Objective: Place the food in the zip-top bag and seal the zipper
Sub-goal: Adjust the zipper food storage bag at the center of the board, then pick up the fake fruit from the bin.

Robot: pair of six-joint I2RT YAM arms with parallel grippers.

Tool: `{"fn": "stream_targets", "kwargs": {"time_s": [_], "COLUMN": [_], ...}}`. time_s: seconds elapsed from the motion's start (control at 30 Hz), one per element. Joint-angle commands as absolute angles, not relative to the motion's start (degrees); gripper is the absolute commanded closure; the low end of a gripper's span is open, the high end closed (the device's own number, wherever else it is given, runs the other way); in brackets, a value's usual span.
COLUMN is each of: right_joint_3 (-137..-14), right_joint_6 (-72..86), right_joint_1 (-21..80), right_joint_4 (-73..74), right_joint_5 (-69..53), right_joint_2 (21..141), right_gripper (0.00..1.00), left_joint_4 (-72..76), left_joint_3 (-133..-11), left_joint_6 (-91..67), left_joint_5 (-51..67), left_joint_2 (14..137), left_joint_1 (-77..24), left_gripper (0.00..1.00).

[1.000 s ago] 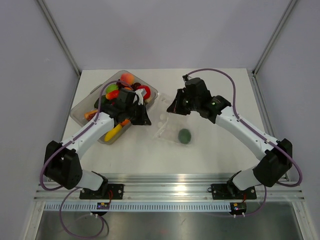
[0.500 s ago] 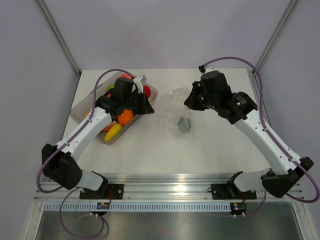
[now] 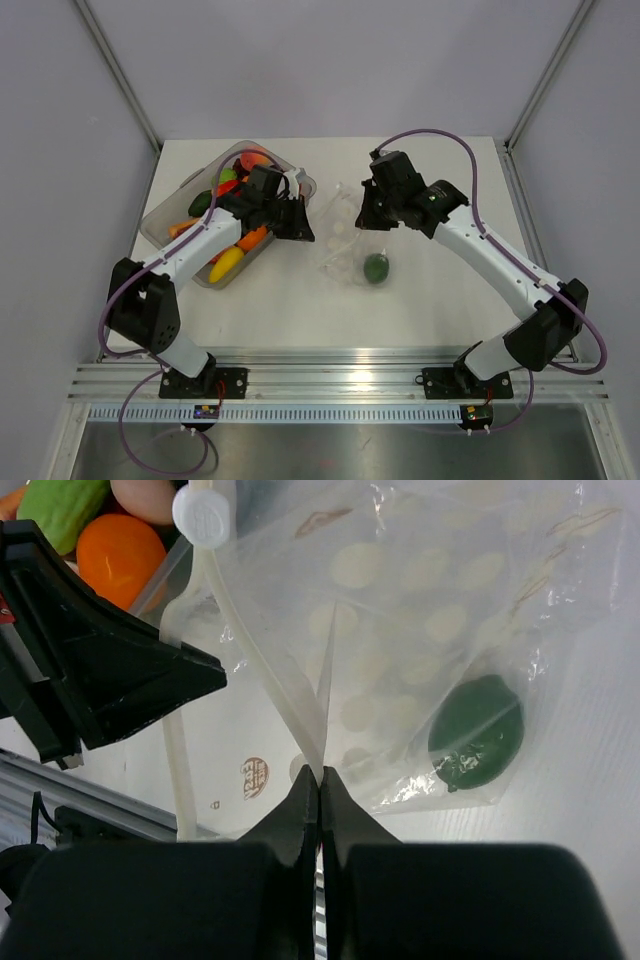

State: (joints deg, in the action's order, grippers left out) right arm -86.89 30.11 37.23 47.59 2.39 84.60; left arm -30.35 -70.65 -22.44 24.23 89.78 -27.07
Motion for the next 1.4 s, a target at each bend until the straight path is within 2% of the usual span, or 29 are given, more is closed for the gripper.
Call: {"fn": "stream_targets", "kwargs": {"time_s": [0.0, 0.07, 0.17, 0.2, 0.27, 0.3, 0.5, 0.63, 0.73, 0.97, 1.07, 1.1, 1.13, 1.23, 1.37], "right_joint_3": [-85.96, -85.34, -85.34, -85.34, -85.52, -85.6, -86.39, -87.1, -87.27, -87.36, -87.19, -87.19, -87.27, -87.45, -87.63], "right_joint_6": [31.46, 31.73, 32.08, 32.34, 32.52, 32.61, 32.43, 32.17, 31.91, 31.64, 31.47, 31.46, 31.38, 31.38, 31.73], "right_joint_1": [37.71, 37.71, 37.71, 37.71, 37.71, 37.71, 37.71, 37.7, 37.71, 37.7, 37.71, 37.71, 37.71, 37.71, 37.79], "right_joint_4": [42.72, 41.67, 40.79, 40.61, 40.08, 39.9, 39.99, 40.08, 40.34, 40.08, 40.17, 40.34, 40.43, 40.52, 40.17], "right_joint_5": [0.26, 0.26, 0.26, 0.26, -1.32, -1.67, -2.02, -2.63, -2.55, -3.16, -3.08, -2.99, -3.16, -3.43, -3.34], "right_joint_2": [85.25, 85.52, 86.22, 86.48, 86.75, 87.01, 87.89, 88.33, 88.16, 87.8, 87.98, 87.98, 88.07, 88.15, 88.33], "right_gripper": [1.0, 1.0, 1.0, 1.0, 1.0, 1.0, 1.0, 1.0, 1.0, 1.0, 1.0, 1.0, 1.0, 1.0, 1.0], "left_joint_4": [-29.61, -31.11, -32.61, -32.52, -32.61, -33.04, -35.33, -35.95, -37.0, -37.27, -36.04, -36.04, -36.04, -37.0, -39.02], "left_joint_3": [-71.28, -72.07, -72.16, -72.07, -72.16, -72.42, -74.88, -75.5, -75.24, -72.16, -71.11, -71.45, -71.89, -75.22, -80.5], "left_joint_6": [-19.78, -18.9, -18.28, -18.28, -18.28, -18.19, -17.67, -17.84, -17.58, -20.38, -22.23, -22.41, -22.15, -20.57, -17.24], "left_joint_5": [23.65, 21.72, 19.09, 18.72, 18.46, 18.46, 19.25, 17.06, 14.77, 6.95, 2.58, 1.68, 1.23, 1.75, 1.76], "left_joint_2": [88.16, 87.63, 86.4, 85.96, 84.91, 84.64, 80.51, 77.09, 75.15, 75.49, 77.25, 78.21, 79.18, 84.8, 92.54], "left_joint_1": [-27.07, -27.07, -27.07, -27.07, -27.07, -27.07, -27.07, -26.98, -25.93, -16.02, -11.62, -10.64, -9.68, -6.68, -5.54], "left_gripper": [0.83, 0.67, 0.55, 0.43, 0.33, 0.23, 0.21, 0.32, 0.32, 0.32, 0.28, 0.2, 0.16, 0.13, 0.15]}}
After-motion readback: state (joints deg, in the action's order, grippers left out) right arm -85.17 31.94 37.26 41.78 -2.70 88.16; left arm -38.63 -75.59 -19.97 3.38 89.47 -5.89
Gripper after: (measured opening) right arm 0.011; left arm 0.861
